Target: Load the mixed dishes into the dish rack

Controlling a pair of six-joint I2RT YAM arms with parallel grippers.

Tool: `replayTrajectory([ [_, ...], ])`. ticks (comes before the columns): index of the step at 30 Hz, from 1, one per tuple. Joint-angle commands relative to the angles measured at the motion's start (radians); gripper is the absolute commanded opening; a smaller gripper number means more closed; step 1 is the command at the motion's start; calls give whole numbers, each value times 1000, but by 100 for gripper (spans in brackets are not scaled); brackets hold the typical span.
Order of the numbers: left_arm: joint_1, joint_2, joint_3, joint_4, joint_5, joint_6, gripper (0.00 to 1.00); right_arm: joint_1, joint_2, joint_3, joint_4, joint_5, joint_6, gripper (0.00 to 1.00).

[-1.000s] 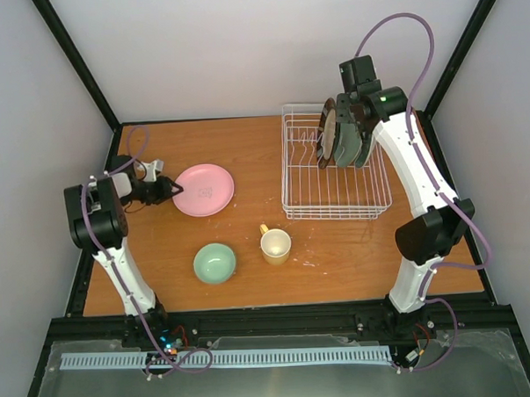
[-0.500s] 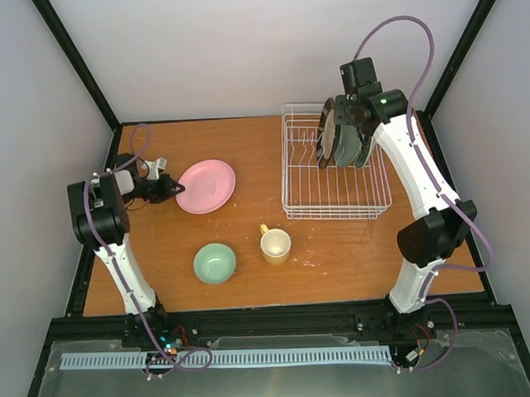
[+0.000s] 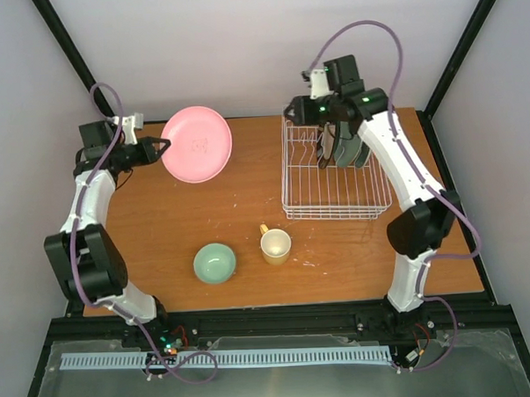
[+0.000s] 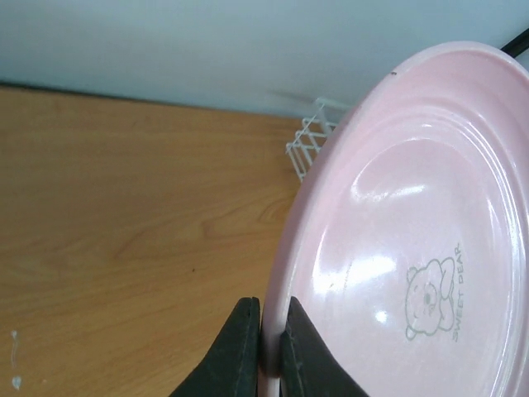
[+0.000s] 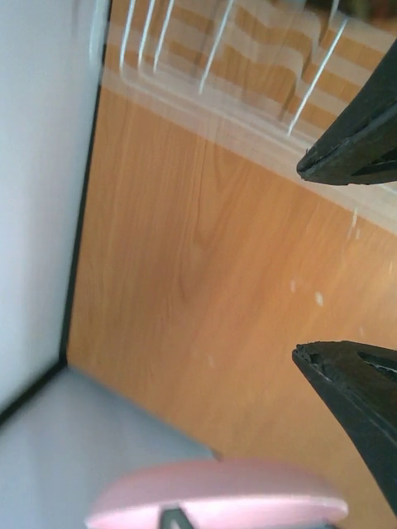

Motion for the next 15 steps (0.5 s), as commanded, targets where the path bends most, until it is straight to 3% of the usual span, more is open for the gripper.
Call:
replayTrajectory([
  [1, -22, -93, 22, 12, -65, -45, 0, 65, 102, 109, -23, -346, 18, 52],
  [7, -31, -156, 2, -24, -142, -36, 1, 120, 119, 81, 98, -577, 161, 51],
  [15, -32, -200, -30, -39, -144, -38, 1, 190, 135, 102, 52, -558, 161, 52],
])
